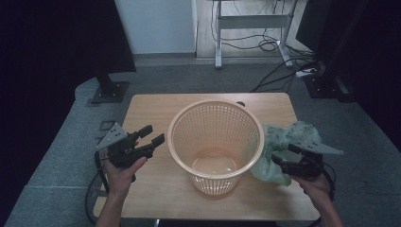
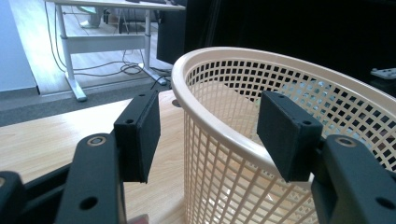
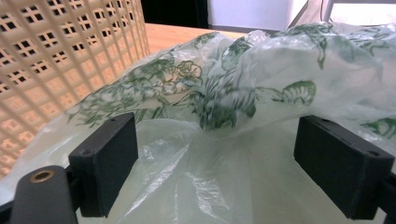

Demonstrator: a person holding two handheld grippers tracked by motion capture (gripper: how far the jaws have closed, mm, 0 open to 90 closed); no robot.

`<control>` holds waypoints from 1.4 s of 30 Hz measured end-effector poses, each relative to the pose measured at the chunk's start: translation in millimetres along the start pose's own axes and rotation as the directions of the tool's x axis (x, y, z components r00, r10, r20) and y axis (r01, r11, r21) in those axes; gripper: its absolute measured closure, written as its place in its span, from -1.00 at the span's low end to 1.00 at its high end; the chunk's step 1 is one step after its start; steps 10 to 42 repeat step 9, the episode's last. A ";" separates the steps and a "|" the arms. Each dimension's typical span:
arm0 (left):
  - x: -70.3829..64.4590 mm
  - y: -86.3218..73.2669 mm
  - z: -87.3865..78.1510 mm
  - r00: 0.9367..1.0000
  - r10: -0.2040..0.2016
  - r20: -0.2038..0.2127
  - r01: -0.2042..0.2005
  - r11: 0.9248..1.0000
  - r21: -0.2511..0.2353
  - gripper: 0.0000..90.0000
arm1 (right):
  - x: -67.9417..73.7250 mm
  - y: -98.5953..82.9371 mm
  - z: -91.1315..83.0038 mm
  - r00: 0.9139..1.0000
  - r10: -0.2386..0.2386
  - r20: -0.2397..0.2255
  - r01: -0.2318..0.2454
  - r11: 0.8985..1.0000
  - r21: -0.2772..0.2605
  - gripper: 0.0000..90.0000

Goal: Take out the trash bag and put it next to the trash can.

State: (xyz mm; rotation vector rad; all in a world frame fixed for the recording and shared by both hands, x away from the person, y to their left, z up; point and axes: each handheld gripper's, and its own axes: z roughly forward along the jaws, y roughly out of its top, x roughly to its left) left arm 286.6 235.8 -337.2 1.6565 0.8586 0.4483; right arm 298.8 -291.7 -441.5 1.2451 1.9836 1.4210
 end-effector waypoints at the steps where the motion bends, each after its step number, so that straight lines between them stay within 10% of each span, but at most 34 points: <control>1: 0.0 0.0 0.0 1.000 0.000 0.000 0.000 1.000 0.000 -0.11 | 0.3 -0.7 -4.6 1.000 -0.001 0.001 0.001 1.000 -0.009 -0.70; 42: 1.9 -2.8 -1.9 1.000 -0.005 -0.002 0.005 1.000 0.002 -0.12 | 0.3 -5.4 -18.4 1.000 -0.005 -0.010 0.005 0.999 -0.034 -0.68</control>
